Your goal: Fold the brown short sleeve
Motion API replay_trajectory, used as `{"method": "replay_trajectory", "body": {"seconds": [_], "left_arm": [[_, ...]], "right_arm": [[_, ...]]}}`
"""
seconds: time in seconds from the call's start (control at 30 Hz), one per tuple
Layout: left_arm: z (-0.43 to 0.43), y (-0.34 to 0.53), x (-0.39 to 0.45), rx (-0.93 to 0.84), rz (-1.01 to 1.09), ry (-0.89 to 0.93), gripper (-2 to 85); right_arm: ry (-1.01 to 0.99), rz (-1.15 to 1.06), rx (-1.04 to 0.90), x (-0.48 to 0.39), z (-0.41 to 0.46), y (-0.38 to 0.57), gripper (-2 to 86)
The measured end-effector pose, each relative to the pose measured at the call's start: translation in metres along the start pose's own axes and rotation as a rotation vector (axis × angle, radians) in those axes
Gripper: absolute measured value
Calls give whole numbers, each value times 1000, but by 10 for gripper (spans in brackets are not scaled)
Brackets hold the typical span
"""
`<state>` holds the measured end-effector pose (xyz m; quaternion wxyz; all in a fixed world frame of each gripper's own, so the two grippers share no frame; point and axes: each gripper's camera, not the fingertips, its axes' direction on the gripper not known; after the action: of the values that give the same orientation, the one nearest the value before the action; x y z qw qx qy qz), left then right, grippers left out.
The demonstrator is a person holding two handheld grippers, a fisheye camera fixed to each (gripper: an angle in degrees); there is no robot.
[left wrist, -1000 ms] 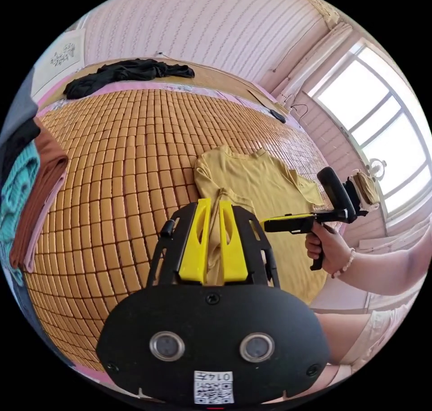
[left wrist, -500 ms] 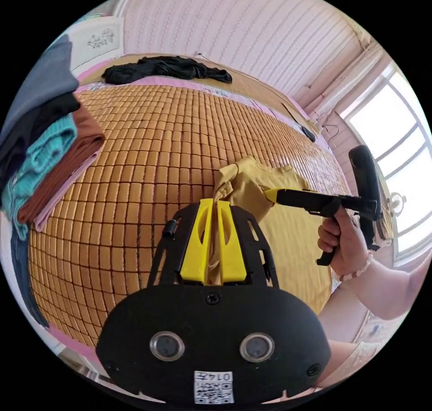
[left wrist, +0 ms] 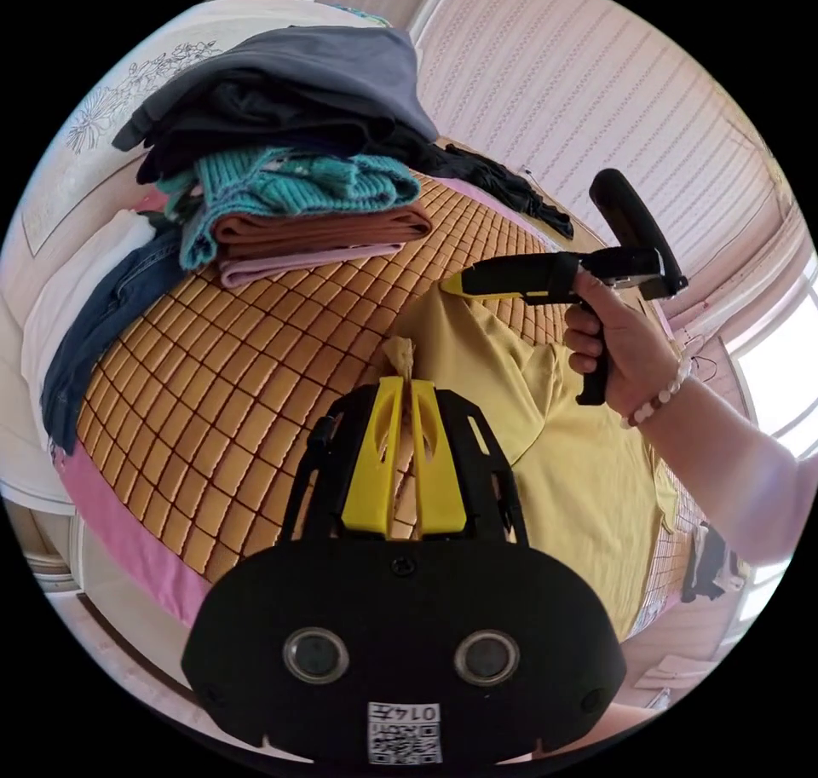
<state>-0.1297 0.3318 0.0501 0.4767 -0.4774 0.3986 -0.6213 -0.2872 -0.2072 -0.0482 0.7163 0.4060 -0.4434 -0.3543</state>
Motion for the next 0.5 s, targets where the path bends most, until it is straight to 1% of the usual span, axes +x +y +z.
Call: {"method": "replay_trajectory", "body": {"seconds": [0.03, 0.07, 0.13, 0.2, 0.3, 0.37, 0.43, 0.5], "left_arm": [[1, 7, -5, -14, -15, -19, -9], [4, 13, -10, -39, -26, -31, -8], [7, 22, -17, -78, -53, -30, -7], [7, 30, -24, -100, -77, -18, -3], [3, 36, -36, -108, -102, 24, 16], [-5, 36, -45, -107, -121, 52, 39], [-14, 35, -50, -94, -130, 59, 44], [-21, 34, -54, -87, -125, 47, 50]], "right_arm": [[4, -26, -55, -5, 12, -9, 23], [5, -53, -89, -9, 18, -16, 48], [5, -74, -100, -13, 14, -23, 83], [57, -58, -89, -8, 1, -22, 99], [255, 7, -88, 7, -21, -8, 96], [387, 66, -144, 21, -23, 9, 91], [418, 97, -192, 29, -17, 21, 81], [480, 99, -139, 28, -17, 30, 45]]}}
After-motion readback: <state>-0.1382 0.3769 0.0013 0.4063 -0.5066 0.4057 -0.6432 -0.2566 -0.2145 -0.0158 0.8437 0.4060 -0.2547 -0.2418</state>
